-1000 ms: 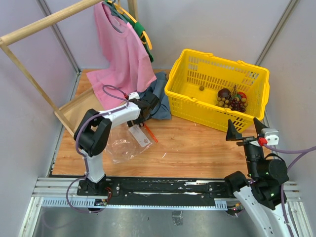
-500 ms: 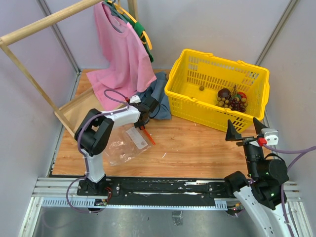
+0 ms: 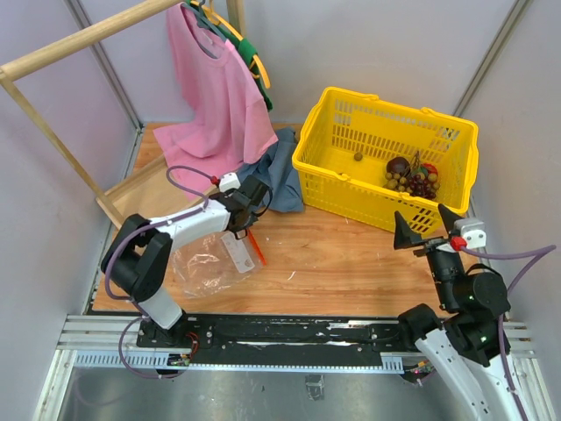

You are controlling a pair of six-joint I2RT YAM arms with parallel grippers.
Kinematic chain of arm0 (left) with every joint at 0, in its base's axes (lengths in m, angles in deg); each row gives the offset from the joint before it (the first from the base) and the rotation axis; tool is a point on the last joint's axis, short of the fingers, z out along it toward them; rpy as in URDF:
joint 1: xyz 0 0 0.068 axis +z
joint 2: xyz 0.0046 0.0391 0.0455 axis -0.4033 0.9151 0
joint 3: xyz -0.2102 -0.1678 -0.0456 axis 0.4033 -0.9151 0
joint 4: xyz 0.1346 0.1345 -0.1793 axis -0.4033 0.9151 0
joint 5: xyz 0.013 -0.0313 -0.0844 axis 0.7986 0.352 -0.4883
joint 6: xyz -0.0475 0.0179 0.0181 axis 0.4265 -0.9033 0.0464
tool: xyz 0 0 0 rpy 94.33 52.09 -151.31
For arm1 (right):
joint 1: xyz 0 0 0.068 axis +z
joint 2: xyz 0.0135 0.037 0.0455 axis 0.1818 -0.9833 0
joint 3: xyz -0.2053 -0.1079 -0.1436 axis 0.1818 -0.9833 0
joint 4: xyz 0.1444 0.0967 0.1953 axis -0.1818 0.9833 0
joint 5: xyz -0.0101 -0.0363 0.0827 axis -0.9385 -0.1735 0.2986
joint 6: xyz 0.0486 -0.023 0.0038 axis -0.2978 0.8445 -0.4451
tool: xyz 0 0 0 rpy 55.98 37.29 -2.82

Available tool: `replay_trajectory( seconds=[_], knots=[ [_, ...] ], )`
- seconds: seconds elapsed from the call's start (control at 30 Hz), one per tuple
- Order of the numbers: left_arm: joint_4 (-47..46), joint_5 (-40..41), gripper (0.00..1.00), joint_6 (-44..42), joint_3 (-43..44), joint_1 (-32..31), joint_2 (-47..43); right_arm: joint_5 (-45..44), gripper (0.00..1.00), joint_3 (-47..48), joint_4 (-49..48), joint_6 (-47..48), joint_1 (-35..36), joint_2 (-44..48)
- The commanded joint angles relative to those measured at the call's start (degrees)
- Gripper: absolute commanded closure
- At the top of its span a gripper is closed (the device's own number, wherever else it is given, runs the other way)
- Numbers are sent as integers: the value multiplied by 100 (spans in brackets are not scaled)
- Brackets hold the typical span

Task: Place the food in the zip-top bag and seal the zipper
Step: Pick up the zipper food storage bag at the center of the board.

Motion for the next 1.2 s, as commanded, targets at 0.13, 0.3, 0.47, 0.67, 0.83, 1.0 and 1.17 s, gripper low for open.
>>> replay_trajectory(
  seconds=[0.13,0.3,0.47,0.67,0.83,1.0,1.17],
  knots=[
    [-179,-356,100,-263,-491,-31,-688,496,2,287,120,-183,87,-313],
    [-367,-747,100,-575,-897,-39,-1364,1182,2,505,270,-236,87,-696],
    [-588,-1234,100,-917,-1251,-65,-2115,2043,2,684,286,-617,96,-1323],
    [-468,-1493,100,-1200,-1302,-179,-2603,3102,2,867,224,-1190,124,-2375],
    [-714,-1763,100,-1228,-1390,-368,-2960,4134,1,1083,64,-1411,280,-3321],
    [-904,-1879,100,-1160,-1398,-521,-3085,4303,1,1037,-594,-1777,706,-4055],
    [-1055,-1888,100,-1110,-1328,-672,-3099,3629,7,1325,-691,-1946,1409,-4914]
  ],
)
